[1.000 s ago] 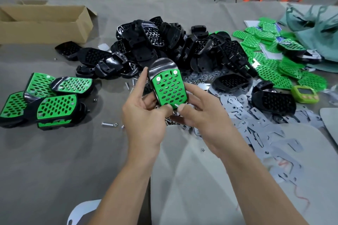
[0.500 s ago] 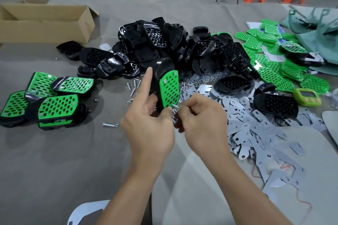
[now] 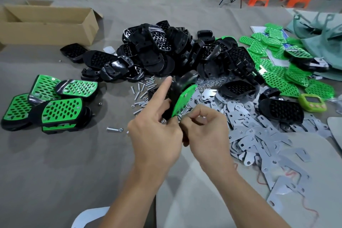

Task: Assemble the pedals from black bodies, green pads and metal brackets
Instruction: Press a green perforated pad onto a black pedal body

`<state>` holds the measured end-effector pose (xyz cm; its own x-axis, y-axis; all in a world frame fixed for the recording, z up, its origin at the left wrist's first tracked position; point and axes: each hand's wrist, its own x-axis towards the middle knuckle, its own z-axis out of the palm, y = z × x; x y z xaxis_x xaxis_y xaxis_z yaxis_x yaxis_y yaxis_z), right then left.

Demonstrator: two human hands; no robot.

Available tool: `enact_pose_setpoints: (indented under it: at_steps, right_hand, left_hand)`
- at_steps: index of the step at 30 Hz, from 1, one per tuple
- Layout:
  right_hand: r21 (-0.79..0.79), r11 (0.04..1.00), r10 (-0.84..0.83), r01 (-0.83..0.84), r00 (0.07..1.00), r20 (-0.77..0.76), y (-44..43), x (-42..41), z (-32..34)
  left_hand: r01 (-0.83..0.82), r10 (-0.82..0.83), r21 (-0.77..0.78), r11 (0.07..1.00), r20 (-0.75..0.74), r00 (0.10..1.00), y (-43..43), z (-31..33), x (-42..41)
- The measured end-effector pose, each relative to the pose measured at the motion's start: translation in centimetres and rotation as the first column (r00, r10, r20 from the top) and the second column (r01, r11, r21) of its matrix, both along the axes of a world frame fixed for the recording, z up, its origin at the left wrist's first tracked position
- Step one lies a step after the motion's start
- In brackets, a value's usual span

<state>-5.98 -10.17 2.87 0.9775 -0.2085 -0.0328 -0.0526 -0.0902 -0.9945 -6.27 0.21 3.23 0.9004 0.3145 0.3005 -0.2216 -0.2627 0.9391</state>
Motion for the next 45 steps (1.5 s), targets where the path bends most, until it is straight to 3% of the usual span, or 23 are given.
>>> enact_pose_setpoints:
  at_steps: [2,4,6,8,9,12,13,16,18,20,24,30,35,42,45]
  right_hand:
    - [-0.412,0.908,0.016,0.070,0.979,0.203,-0.3,-0.1,-0.6]
    - [-0.501,0.859,0.017,0.110,0.970,0.244,-0.4,0.2,-0.8]
    - [-0.238,0.970,-0.033,0.055,0.995,0.093,-0.6,0.7,-0.4]
    - [0.063,0.998,0.005,-0.001,0.998,-0.062,-0.5,1.0,0.3]
    - [0.053,0.998,0.027,-0.024,0.997,-0.070,-0.6,1.0,0.4]
    - [-0.370,0.929,0.004,-0.006,1.000,-0.008,-1.1,1.5,0.8]
    - [-0.392,0.920,-0.025,0.016,1.000,-0.018,-1.5,1.8,1.0]
    - [-0.063,0.993,0.087,-0.095,0.988,-0.127,-2.5,2.3,1.4]
    - [0.145,0.961,0.260,-0.237,0.951,-0.167,-2.4,2.1,1.1]
    - [0.208,0.931,0.335,-0.300,0.929,-0.157,-2.1,1.9,0.8]
    - [0.028,0.915,0.401,-0.402,0.903,-0.156,-2.1,2.1,0.7]
    - [-0.097,0.925,0.357,-0.368,0.927,-0.111,-2.4,2.4,0.9]
    - [0.068,0.926,0.377,-0.372,0.920,-0.104,-3.6,1.6,0.6]
    - [0.056,0.892,0.452,-0.449,0.881,-0.138,-5.3,0.3,0.4]
    - [0.044,0.884,0.468,-0.466,0.876,-0.117,-5.6,-0.1,0.4]
  left_hand:
    - [0.017,-0.018,-0.055,0.998,-0.031,0.999,-0.2,-0.1,0.3]
    - [0.029,-0.036,-0.130,0.991,-0.053,0.998,-0.2,-0.5,0.7]
    - [0.061,-0.080,-0.240,0.969,-0.073,0.994,0.0,-0.8,0.9]
    - [0.095,-0.130,-0.320,0.943,-0.088,0.988,0.2,-0.7,0.8]
    - [0.104,-0.144,-0.352,0.930,-0.091,0.985,0.3,-0.6,0.8]
    - [0.089,-0.175,-0.516,0.852,-0.119,0.977,0.8,-0.5,1.1]
    - [0.084,-0.195,-0.584,0.807,-0.130,0.972,1.1,-0.5,1.2]
    - [0.116,-0.303,-0.725,0.679,-0.133,0.944,2.3,-0.5,1.4]
    - [0.159,-0.394,-0.755,0.636,-0.141,0.908,2.7,-0.7,1.5]
    - [0.151,-0.441,-0.782,0.605,-0.171,0.881,2.9,-1.1,1.4]
    - [0.127,-0.408,-0.770,0.626,-0.183,0.894,2.8,-1.9,0.6]
    - [0.189,-0.380,-0.690,0.699,-0.134,0.915,2.5,-1.0,0.9]
    - [0.252,-0.402,-0.577,0.776,-0.146,0.904,2.4,-0.4,0.9]
    - [0.225,-0.404,-0.515,0.827,-0.265,0.876,2.4,-0.6,0.9]
    - [0.175,-0.334,-0.505,0.845,-0.244,0.911,2.0,-1.1,0.9]
